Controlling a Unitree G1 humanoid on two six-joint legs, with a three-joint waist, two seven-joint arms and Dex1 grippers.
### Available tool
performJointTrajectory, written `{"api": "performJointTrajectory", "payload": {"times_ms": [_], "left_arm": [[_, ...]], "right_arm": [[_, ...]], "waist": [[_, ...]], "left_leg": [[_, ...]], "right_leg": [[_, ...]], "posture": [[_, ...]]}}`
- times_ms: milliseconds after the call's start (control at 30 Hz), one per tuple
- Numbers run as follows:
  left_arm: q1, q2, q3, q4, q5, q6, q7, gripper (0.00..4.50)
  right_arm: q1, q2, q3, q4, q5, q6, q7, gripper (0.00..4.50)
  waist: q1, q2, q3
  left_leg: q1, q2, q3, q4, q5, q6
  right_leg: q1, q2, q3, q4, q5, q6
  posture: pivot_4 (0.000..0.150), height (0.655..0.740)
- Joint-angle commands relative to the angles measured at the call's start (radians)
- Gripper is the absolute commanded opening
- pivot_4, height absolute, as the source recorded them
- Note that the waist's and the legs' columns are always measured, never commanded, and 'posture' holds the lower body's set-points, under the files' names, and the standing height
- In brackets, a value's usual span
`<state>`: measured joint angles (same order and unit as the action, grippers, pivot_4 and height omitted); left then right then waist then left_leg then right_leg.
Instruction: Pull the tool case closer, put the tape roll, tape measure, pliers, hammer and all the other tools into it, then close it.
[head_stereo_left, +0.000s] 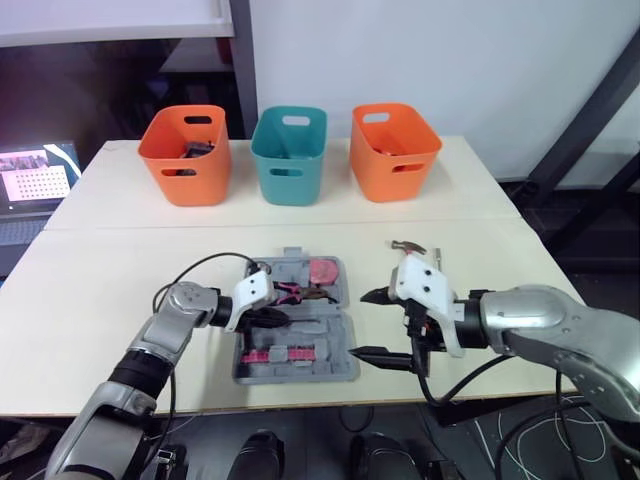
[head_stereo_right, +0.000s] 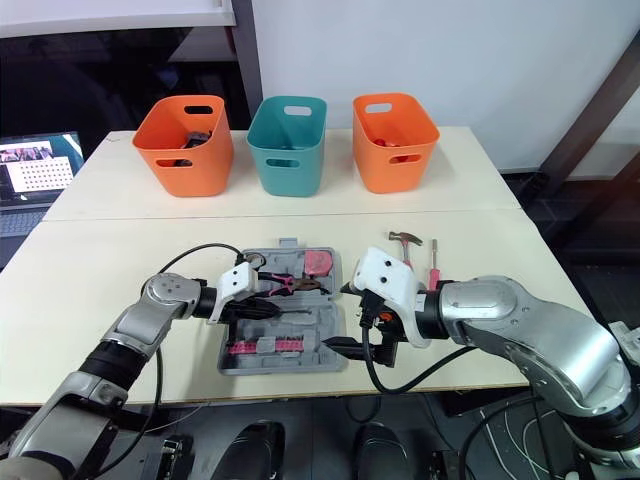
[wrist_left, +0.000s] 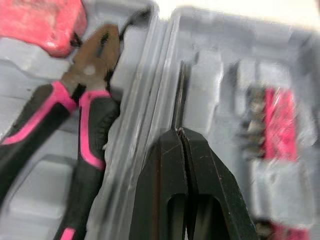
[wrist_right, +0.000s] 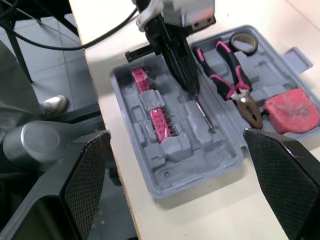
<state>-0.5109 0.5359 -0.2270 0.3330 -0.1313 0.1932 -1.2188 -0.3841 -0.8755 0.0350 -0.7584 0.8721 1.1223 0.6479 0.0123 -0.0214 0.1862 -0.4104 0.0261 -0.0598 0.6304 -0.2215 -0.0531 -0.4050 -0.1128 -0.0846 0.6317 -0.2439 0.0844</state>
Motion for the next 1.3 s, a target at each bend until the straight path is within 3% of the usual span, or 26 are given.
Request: {"api": "performJointTrajectory", "payload": {"times_ms": [33, 267, 500, 633, 800, 1067, 1300], "left_arm": [[0.006, 0.059, 0.100, -0.100, -0.082, 0.060, -0.009, 0.90], [0.109, 0.207, 0.232, -0.101, -0.112, 0.036, 0.004, 4.45], [0.255, 0.275, 0.408, -0.036, -0.136, -0.126, 0.062, 4.45], [0.354, 0.279, 0.532, -0.025, -0.181, -0.185, 0.098, 4.45], [0.389, 0.316, 0.630, 0.102, -0.192, -0.223, 0.140, 4.45], [0.347, 0.353, 0.651, 0.228, -0.199, -0.250, 0.108, 4.45], [0.292, 0.316, 0.573, 0.133, -0.187, -0.212, 0.100, 4.45]], "right_arm": [[0.042, 0.009, -0.088, -0.003, 0.062, -0.002, -0.004, 4.50], [0.270, 0.023, -0.212, 0.050, -0.042, -0.148, -0.025, 4.50], [0.537, 0.115, -0.445, 0.093, -0.052, -0.339, 0.050, 4.50], [0.689, 0.156, -0.538, 0.163, -0.205, -0.553, 0.097, 4.50], [0.808, 0.218, -0.597, 0.262, -0.289, -0.723, 0.148, 4.50], [0.805, 0.189, -0.643, 0.379, -0.296, -0.785, 0.211, 4.50], [0.753, 0.159, -0.600, 0.374, -0.305, -0.767, 0.218, 4.50]], "waist": [[0.000, 0.000, 0.000], [0.000, 0.001, 0.000], [0.002, 0.001, 0.001], [0.002, 0.002, 0.001], [0.003, 0.002, 0.001], [0.002, 0.005, 0.001], [0.003, 0.005, 0.001]], "left_leg": [[0.000, 0.000, 0.000, 0.000, 0.000, 0.000], [0.001, 0.001, 0.000, -0.001, 0.000, 0.000], [0.000, 0.001, 0.001, -0.001, 0.000, 0.000], [0.000, 0.002, 0.001, -0.002, 0.000, -0.001], [0.001, 0.002, 0.002, -0.002, -0.001, -0.001], [0.002, 0.006, 0.008, -0.001, -0.002, -0.003], [0.001, 0.005, 0.009, -0.004, -0.001, -0.002]], "right_leg": [[0.000, 0.000, 0.000, 0.000, 0.000, 0.000], [0.000, 0.001, 0.000, -0.001, -0.001, -0.002], [0.000, 0.000, 0.000, -0.002, -0.004, 0.001], [0.000, 0.000, 0.000, -0.002, -0.004, 0.000], [0.000, 0.000, 0.000, -0.002, -0.005, 0.000], [-0.001, -0.002, 0.000, -0.004, -0.005, 0.000], [-0.002, -0.002, 0.000, -0.003, -0.004, 0.000]], "posture": [[0.150, 0.7400], [0.150, 0.7400], [0.150, 0.7400], [0.150, 0.7400], [0.150, 0.7400], [0.150, 0.7400], [0.150, 0.7400]]}}
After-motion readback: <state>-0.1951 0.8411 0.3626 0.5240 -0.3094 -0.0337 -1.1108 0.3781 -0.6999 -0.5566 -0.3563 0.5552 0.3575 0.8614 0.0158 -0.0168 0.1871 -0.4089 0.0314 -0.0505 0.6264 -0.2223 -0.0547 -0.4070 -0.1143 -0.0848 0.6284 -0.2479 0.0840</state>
